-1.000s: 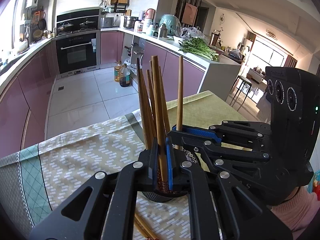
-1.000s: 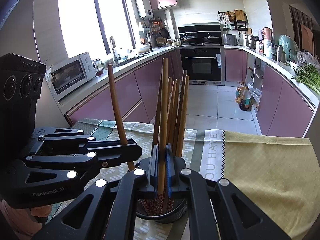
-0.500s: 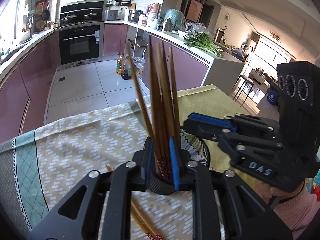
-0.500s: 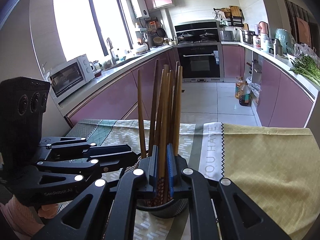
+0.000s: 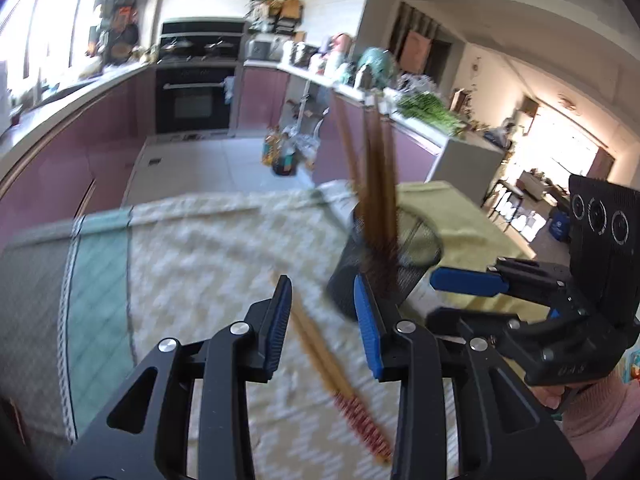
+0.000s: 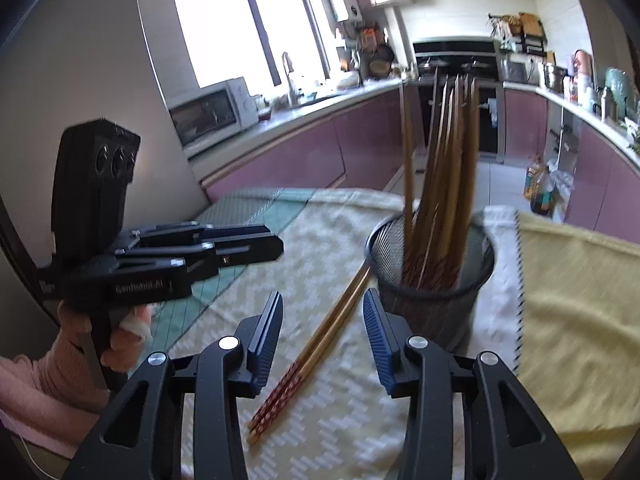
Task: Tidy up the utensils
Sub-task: 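Open both grippers and withdraw them from the mesh cup, then close the left gripper on a chopstick while the right gripper grasps the other chopstick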
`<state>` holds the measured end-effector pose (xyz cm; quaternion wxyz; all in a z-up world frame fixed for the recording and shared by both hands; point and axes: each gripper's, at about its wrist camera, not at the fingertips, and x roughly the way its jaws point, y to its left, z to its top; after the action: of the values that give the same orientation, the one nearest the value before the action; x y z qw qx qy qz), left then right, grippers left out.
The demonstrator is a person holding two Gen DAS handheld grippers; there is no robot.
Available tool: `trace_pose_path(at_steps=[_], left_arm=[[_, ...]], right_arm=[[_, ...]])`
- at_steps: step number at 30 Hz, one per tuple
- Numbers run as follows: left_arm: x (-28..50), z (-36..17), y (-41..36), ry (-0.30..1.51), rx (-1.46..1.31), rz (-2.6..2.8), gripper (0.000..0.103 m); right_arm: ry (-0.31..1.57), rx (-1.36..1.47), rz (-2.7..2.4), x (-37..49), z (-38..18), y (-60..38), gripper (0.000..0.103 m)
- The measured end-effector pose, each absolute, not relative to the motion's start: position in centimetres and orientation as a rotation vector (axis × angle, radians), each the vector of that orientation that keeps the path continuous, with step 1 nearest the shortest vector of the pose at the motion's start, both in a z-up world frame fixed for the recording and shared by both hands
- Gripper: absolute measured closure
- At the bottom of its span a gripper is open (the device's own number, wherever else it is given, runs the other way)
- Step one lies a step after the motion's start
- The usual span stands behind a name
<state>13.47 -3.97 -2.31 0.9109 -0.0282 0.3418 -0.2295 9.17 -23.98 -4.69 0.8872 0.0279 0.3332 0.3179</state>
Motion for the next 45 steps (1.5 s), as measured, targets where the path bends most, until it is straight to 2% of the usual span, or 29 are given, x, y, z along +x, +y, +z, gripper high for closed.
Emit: trace_pose_path(at_steps=[7,16,22,28,40,45], left_arm=[[12.4,-7.2,-1.5,0.815,-0.098,-0.432,0.071],[11.6,-10.3,-1.0,0.874,-0.141,-0.426,0.07],[11.2,-10.3,-1.7,0.88,-0.125,-0.441,0.069],[11.2,-10.5,-2.8,0.891,-0.095,-0.462,0.069],[12.6,-11.3,-6.0,0.936,0.008,-0.479,0.069],[12.6,-11.4,-7.2,0.933,0.06,-0.451,0.074]], right_arm=[[0.859,0.055,0.66,9.0,-10.0,-21.2,0.063],[0.898,0.016,0.62,8.7,-11.5,-19.1,0.065],[0.897,0.013,0.59,8.6,-12.0,-19.3,0.075],[0.906,0.025,0.578,8.6,-12.0,-20.0,0.078],[0.923,0.053,0.541,9.1,-11.9,-22.2,0.08],[0.92,0.048,0.537,9.4,-12.0,-22.3,0.08]])
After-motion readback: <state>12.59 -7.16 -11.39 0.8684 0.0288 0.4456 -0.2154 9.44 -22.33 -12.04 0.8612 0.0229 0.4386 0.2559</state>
